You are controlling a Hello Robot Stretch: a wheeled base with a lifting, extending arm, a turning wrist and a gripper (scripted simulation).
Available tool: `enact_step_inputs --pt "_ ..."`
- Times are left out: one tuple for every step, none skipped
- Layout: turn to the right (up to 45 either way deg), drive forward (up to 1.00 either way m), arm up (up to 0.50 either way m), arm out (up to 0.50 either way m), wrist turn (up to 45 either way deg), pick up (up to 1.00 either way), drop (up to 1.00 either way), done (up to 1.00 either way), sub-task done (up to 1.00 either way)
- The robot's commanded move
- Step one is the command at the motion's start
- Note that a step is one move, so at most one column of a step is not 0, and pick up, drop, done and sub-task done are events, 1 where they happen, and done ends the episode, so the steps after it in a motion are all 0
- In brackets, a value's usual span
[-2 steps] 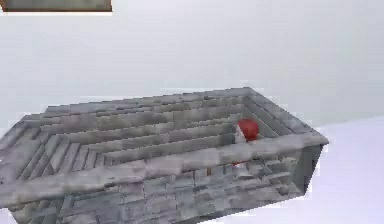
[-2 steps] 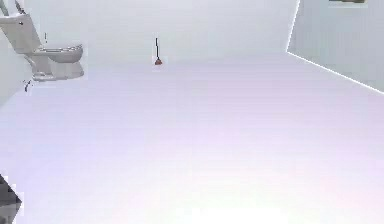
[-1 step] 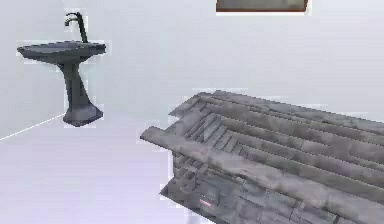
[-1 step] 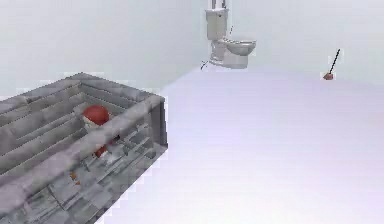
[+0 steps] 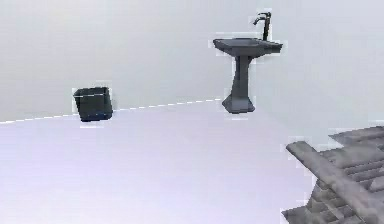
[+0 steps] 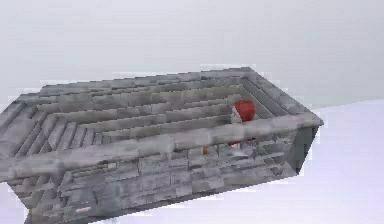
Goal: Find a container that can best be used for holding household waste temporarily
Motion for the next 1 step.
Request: enact_step_inputs --pt "-12.0 0.00 0.00 0.00 0.0 0.00 0.00 0.00 0.00"
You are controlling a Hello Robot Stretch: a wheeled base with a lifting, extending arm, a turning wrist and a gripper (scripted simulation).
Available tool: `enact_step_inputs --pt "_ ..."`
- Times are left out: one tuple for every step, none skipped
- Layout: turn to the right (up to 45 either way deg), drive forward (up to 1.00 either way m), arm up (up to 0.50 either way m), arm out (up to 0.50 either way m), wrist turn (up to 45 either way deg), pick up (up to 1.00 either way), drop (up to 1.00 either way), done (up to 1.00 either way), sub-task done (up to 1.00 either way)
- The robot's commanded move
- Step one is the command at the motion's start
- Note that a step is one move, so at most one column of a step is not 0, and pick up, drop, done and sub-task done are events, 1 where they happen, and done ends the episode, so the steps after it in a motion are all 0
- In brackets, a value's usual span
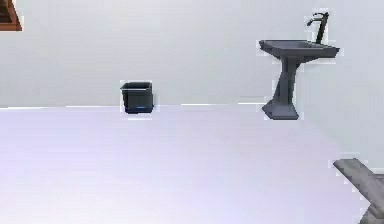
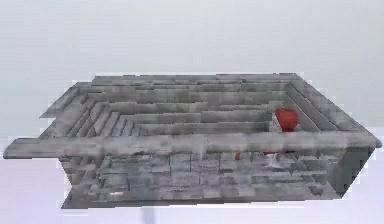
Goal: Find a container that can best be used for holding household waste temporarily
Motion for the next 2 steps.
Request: enact_step_inputs --pt "0.0 1.00 0.00 0.00 0.0 0.00 0.00 0.00 0.00" --pt "-3.0 0.00 0.00 0.00 0.0 0.00 0.00 0.00 0.00"
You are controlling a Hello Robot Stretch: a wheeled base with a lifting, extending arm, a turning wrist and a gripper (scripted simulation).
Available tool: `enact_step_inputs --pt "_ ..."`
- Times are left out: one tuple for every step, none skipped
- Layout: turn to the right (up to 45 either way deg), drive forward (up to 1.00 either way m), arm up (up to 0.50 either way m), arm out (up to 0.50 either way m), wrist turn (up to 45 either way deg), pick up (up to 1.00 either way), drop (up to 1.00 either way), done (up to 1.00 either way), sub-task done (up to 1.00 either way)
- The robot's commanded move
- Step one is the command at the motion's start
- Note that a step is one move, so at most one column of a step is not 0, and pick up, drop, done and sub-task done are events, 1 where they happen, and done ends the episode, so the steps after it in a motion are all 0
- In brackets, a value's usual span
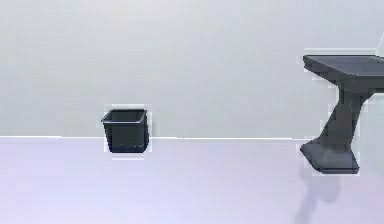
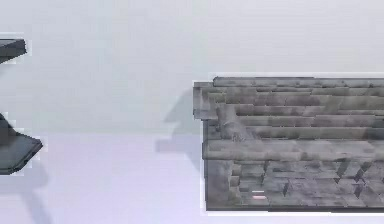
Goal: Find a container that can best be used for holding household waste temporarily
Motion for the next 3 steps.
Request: enact_step_inputs --pt "0.0 1.00 0.00 0.00 0.0 0.00 0.00 0.00 0.00" --pt "0.0 0.40 0.00 0.00 0.0 0.00 0.00 0.00 0.00" --pt "-45.0 0.00 0.00 0.00 0.0 0.00 0.00 0.00 0.00"
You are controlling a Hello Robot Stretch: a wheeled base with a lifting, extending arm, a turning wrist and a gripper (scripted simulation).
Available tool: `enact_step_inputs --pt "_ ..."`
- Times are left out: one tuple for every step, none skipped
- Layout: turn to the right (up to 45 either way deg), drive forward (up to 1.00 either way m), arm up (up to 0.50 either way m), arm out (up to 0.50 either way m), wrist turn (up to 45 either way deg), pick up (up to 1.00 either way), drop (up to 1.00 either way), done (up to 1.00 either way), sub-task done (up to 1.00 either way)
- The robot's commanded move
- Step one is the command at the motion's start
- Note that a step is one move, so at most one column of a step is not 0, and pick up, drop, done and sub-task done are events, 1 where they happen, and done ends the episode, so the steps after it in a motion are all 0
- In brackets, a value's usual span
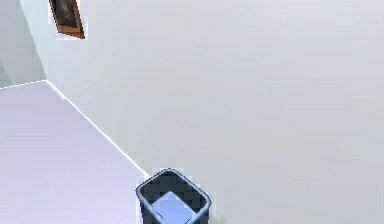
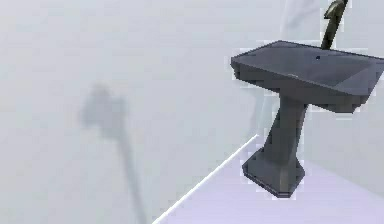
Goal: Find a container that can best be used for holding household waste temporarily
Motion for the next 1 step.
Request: enact_step_inputs --pt "0.0 0.00 0.00 0.00 0.0 0.00 0.00 1.00 0.00"
